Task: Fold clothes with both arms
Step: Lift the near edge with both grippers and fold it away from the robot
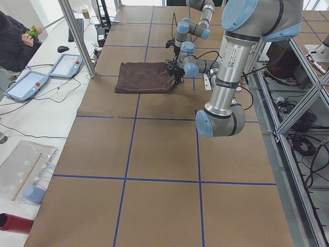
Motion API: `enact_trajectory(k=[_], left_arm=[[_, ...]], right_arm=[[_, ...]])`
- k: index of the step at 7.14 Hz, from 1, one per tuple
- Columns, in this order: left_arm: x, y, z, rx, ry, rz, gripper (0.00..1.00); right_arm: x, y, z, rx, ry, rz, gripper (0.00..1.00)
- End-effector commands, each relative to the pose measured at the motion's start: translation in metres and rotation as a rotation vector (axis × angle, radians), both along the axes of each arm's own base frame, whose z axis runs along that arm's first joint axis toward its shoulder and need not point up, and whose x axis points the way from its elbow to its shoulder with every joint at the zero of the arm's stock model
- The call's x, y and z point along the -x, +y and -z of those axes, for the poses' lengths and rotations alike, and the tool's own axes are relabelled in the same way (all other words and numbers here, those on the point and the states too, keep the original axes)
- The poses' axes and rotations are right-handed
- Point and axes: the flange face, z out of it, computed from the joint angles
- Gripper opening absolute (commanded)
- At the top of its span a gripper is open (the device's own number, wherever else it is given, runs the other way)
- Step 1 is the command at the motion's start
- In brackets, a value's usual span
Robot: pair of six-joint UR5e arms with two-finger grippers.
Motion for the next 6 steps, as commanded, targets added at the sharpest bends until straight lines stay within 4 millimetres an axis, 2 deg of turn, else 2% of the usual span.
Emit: enact_trajectory(k=[1, 2, 3, 4, 5, 6], left_arm=[[0.028, 0.025, 0.026, -0.004, 0.063, -0.015, 0.00], [0.034, 0.069, 0.041, 0.002, 0.049, -0.091, 0.00], [0.051, 0.099, 0.056, 0.006, 0.046, -0.141, 0.00], [0.057, 0.113, 0.058, 0.040, 0.025, -0.148, 0.00], [0.052, 0.114, 0.058, 0.044, 0.021, -0.153, 0.00], [0.048, 0.110, 0.055, 0.033, 0.010, -0.155, 0.00]], right_arm=[[-0.041, 0.018, 0.018, 0.009, -0.077, 0.040, 0.00], [-0.065, 0.038, 0.022, 0.047, -0.117, 0.110, 0.00], [-0.086, 0.056, 0.025, 0.085, -0.154, 0.179, 0.00], [-0.095, 0.061, 0.033, 0.081, -0.177, 0.190, 0.00], [-0.087, 0.063, 0.037, 0.069, -0.182, 0.197, 0.00], [-0.071, 0.041, 0.040, 0.035, -0.167, 0.155, 0.00]])
